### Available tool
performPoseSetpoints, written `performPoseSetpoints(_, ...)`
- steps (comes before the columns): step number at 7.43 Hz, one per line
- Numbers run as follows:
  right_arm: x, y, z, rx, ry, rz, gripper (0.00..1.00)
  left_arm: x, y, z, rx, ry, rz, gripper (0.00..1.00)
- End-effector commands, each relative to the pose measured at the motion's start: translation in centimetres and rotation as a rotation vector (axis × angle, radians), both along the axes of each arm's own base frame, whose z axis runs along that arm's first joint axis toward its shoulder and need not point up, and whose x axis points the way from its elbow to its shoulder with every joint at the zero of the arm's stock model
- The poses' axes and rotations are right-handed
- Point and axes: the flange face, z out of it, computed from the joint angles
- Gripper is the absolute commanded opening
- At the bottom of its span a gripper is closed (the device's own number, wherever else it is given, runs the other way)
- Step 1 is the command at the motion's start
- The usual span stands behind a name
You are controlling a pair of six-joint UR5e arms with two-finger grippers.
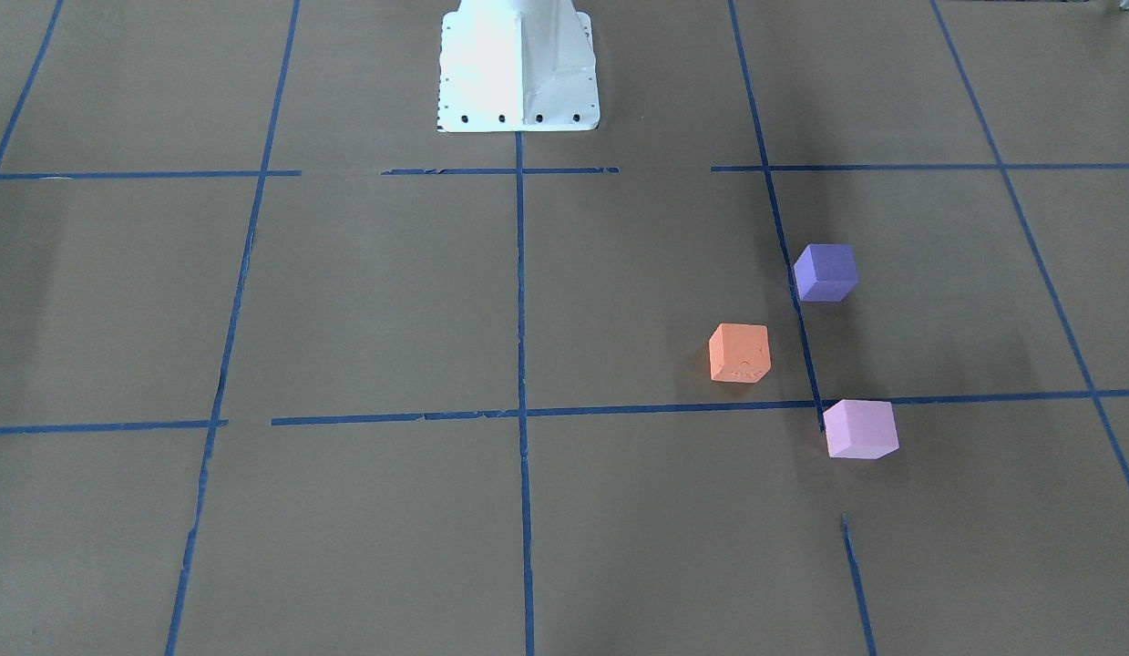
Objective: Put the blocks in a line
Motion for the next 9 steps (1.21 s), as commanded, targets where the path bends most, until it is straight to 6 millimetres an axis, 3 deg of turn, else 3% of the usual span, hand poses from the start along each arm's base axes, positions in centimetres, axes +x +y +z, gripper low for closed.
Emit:
performPoseSetpoints(1, 0.0, 0.0, 0.0, 0.000, 0.000, 0.000, 1.00, -0.1, 0.0, 0.0, -0.004, -0.006, -0.006, 1.00)
performPoseSetpoints(7, 0.0, 0.0, 0.0, 0.000, 0.000, 0.000, 1.00, -0.1, -0.1, -0.2, 0.015, -0.011, -0.003, 1.00)
performPoseSetpoints(9, 0.0, 0.0, 0.0, 0.000, 0.000, 0.000, 1.00, 1.0, -1.3, -1.8, 0.021, -0.008, -0.046, 1.00)
